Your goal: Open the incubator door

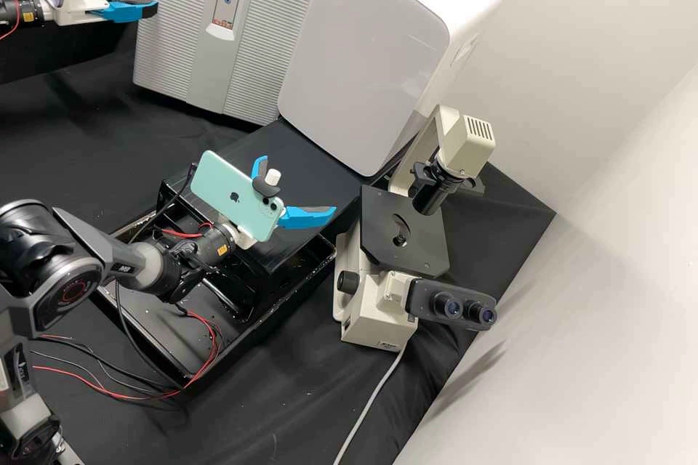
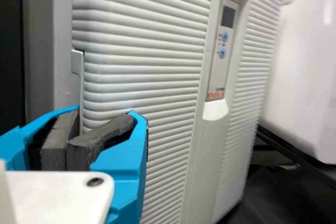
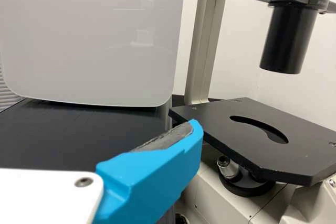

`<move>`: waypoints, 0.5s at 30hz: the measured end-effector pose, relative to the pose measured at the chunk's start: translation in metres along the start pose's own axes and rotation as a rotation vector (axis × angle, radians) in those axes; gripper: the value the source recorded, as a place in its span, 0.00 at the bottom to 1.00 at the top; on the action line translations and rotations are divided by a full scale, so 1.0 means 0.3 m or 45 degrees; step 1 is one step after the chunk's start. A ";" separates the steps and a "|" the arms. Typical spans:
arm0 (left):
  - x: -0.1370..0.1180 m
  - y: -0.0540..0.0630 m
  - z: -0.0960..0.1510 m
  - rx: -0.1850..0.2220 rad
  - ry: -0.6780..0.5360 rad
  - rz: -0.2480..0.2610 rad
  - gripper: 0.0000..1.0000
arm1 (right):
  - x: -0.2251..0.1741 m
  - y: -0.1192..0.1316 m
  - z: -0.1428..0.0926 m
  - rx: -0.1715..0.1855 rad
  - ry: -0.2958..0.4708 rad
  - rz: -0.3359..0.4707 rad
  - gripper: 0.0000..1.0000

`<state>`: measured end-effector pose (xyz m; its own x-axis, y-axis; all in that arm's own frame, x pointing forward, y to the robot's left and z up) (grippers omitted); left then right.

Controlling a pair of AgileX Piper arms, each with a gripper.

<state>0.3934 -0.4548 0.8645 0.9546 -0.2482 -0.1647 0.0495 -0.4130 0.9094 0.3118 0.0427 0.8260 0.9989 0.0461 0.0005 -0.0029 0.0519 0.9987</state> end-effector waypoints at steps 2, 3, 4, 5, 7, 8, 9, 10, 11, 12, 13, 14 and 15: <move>-0.032 0.001 0.023 0.015 -0.023 -0.013 0.00 | 0.000 0.000 0.000 0.000 0.000 0.000 1.00; -0.045 -0.002 0.034 0.025 -0.041 -0.020 0.00 | 0.000 0.000 0.000 0.000 0.000 0.000 1.00; -0.064 -0.004 0.047 0.033 -0.061 -0.027 0.00 | 0.000 0.000 0.000 0.000 0.000 0.000 1.00; -0.075 -0.009 0.054 0.039 -0.075 -0.037 0.00 | 0.000 0.000 0.000 0.000 0.000 0.000 1.00; -0.106 -0.008 0.083 0.066 -0.125 -0.044 0.00 | 0.000 0.000 0.000 0.000 0.000 0.000 1.00; -0.121 -0.007 0.097 0.078 -0.152 -0.041 0.00 | 0.000 0.000 0.000 0.000 0.000 0.000 1.00; -0.135 -0.002 0.113 0.090 -0.184 -0.021 0.00 | 0.000 0.000 0.000 0.000 0.000 0.000 1.00; -0.148 0.011 0.131 0.103 -0.223 0.015 0.00 | 0.000 0.000 0.000 0.000 0.000 0.000 1.00; -0.165 0.009 0.144 0.124 -0.239 0.003 0.00 | 0.000 0.000 0.000 0.000 0.000 0.000 1.00; -0.177 0.004 0.157 0.141 -0.257 -0.008 0.00 | 0.000 0.000 0.000 0.000 0.000 0.000 1.00; -0.192 -0.001 0.172 0.155 -0.280 -0.011 0.00 | 0.000 0.000 0.000 0.000 0.000 0.000 1.00; -0.202 -0.005 0.182 0.166 -0.286 -0.013 0.00 | 0.000 0.000 0.000 0.000 0.000 0.000 1.00; -0.213 -0.009 0.198 0.169 -0.305 -0.009 0.00 | 0.000 0.000 0.000 0.000 0.000 0.000 1.00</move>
<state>0.3149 -0.4898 0.8499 0.8571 -0.4382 -0.2708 0.0020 -0.5229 0.8524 0.3118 0.0427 0.8260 0.9989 0.0461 0.0005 -0.0029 0.0519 0.9987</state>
